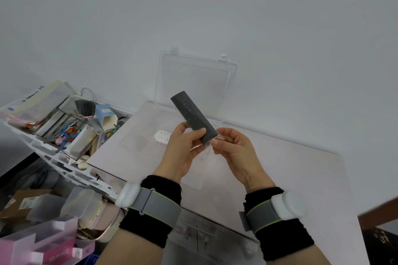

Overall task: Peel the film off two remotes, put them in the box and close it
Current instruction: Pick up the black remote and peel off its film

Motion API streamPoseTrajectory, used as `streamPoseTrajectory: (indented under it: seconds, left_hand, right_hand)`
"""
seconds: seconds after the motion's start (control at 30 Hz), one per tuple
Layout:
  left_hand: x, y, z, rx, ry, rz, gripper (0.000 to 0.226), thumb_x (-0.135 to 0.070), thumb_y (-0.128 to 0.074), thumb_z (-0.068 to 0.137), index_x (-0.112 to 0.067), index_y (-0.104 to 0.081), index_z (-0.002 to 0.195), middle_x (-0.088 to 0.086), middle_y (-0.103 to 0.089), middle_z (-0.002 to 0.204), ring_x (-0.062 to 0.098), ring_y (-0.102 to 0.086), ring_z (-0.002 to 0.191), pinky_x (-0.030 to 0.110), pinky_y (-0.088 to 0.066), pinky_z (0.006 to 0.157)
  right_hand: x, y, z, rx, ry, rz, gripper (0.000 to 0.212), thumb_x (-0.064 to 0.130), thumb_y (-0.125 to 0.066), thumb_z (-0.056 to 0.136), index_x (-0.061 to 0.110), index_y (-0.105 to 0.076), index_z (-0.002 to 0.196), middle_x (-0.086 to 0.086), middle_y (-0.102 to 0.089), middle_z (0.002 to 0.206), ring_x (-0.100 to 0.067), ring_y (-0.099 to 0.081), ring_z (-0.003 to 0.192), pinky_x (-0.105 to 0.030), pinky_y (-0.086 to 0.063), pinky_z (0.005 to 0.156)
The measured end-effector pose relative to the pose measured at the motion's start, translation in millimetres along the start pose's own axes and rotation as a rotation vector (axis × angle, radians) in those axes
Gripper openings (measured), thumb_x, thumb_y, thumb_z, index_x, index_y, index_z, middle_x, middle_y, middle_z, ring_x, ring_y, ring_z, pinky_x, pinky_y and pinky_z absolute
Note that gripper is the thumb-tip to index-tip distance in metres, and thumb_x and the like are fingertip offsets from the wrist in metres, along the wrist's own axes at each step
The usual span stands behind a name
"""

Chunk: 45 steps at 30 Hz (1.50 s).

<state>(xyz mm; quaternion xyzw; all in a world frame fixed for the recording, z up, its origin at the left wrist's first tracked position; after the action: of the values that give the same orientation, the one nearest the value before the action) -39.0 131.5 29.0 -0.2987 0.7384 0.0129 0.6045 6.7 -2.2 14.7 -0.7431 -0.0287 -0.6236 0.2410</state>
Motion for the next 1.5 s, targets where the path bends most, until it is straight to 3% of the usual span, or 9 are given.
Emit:
streamPoseTrajectory:
  seconds: [0.2,0.37,0.53,0.67,0.8,0.9,1.1,1.3,1.5]
  left_hand:
    - [-13,11,10,-0.128,-0.045,-0.314,0.030,-0.005,-0.053,0.096,-0.004,-0.052,0.126,0.021,-0.064,0.115,0.026,-0.067,0.091,0.042,-0.057,0.084]
    - [-5,9,3,-0.141,-0.041,-0.320,0.031,0.002,-0.055,0.093,-0.004,-0.053,0.123,0.025,-0.064,0.117,0.035,-0.065,0.098,0.051,-0.052,0.093]
    - [-15,36,10,-0.251,-0.107,-0.332,0.025,0.006,-0.059,0.089,-0.006,-0.055,0.111,0.013,-0.067,0.093,0.025,-0.067,0.082,0.035,-0.061,0.069]
    - [-32,62,27,-0.266,-0.121,-0.349,0.026,0.010,-0.058,0.088,-0.009,-0.051,0.105,0.019,-0.070,0.098,0.032,-0.070,0.094,0.045,-0.057,0.084]
    - [-49,81,45,-0.197,-0.126,0.106,0.029,0.001,-0.063,0.087,-0.009,-0.060,0.113,0.011,-0.073,0.099,0.019,-0.069,0.087,0.034,-0.057,0.075]
    - [-60,94,59,-0.144,-0.129,0.482,0.023,-0.006,-0.070,0.083,-0.010,-0.069,0.105,0.010,-0.072,0.094,0.020,-0.067,0.085,0.032,-0.058,0.074]
    - [-82,120,91,0.102,-0.008,0.674,0.010,-0.001,-0.071,0.081,-0.010,-0.073,0.085,0.007,-0.069,0.078,0.014,-0.064,0.068,0.021,-0.054,0.060]
    - [-79,118,113,0.347,-0.025,1.010,0.012,0.004,-0.072,0.075,-0.006,-0.075,0.081,0.008,-0.067,0.072,0.023,-0.067,0.071,0.034,-0.059,0.072]
    - [-42,117,127,0.662,0.050,1.590,0.023,-0.001,-0.068,0.078,-0.001,-0.076,0.099,0.010,-0.061,0.088,0.025,-0.060,0.074,0.038,-0.058,0.081]
  right_hand:
    - [-2,7,-2,0.054,-0.090,0.093,0.013,0.001,-0.063,0.087,0.005,-0.069,0.098,-0.011,-0.067,0.093,-0.020,-0.062,0.078,-0.028,-0.056,0.075]
    - [1,-2,4,0.056,-0.017,-0.241,0.023,0.009,-0.072,0.082,0.004,-0.069,0.104,-0.009,-0.073,0.093,-0.017,-0.066,0.077,-0.026,-0.056,0.071]
    - [3,-3,5,0.076,-0.026,-0.298,0.013,0.000,-0.071,0.081,0.009,-0.070,0.089,-0.009,-0.069,0.083,-0.017,-0.062,0.071,-0.022,-0.053,0.064]
    - [-1,-5,9,0.049,-0.033,-0.404,0.015,0.001,-0.071,0.080,0.002,-0.071,0.096,-0.010,-0.069,0.083,-0.018,-0.062,0.070,-0.027,-0.053,0.068]
    - [0,-16,25,0.024,0.032,-0.590,0.011,0.008,-0.072,0.077,0.012,-0.073,0.088,-0.006,-0.069,0.078,-0.017,-0.060,0.067,-0.032,-0.050,0.070]
    - [5,-27,36,0.044,0.050,-0.840,0.012,0.012,-0.072,0.075,0.017,-0.073,0.085,0.001,-0.069,0.078,-0.013,-0.060,0.070,-0.025,-0.045,0.068]
    - [8,-58,57,0.177,-0.090,-1.139,0.012,0.010,-0.073,0.075,0.014,-0.074,0.086,0.001,-0.067,0.075,-0.010,-0.058,0.065,-0.025,-0.046,0.069]
    - [-20,-80,70,0.343,-0.292,-1.513,0.029,0.010,-0.069,0.079,0.008,-0.072,0.107,-0.013,-0.072,0.109,-0.022,-0.062,0.091,-0.030,-0.048,0.083]
    - [-37,-85,73,0.315,-0.449,-1.680,0.025,0.018,-0.075,0.076,0.013,-0.071,0.100,-0.007,-0.072,0.108,-0.021,-0.062,0.089,-0.031,-0.050,0.077]
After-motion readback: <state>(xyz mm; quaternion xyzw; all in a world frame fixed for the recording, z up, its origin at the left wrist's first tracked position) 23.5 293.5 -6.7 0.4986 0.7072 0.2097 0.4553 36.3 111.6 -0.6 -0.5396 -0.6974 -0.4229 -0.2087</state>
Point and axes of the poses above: each hand's wrist, its own z-axis towards the middle knuckle, its own y-axis out of the back of the hand, x = y × z, the point moved 2 cm from there along z, towards the middle knuckle
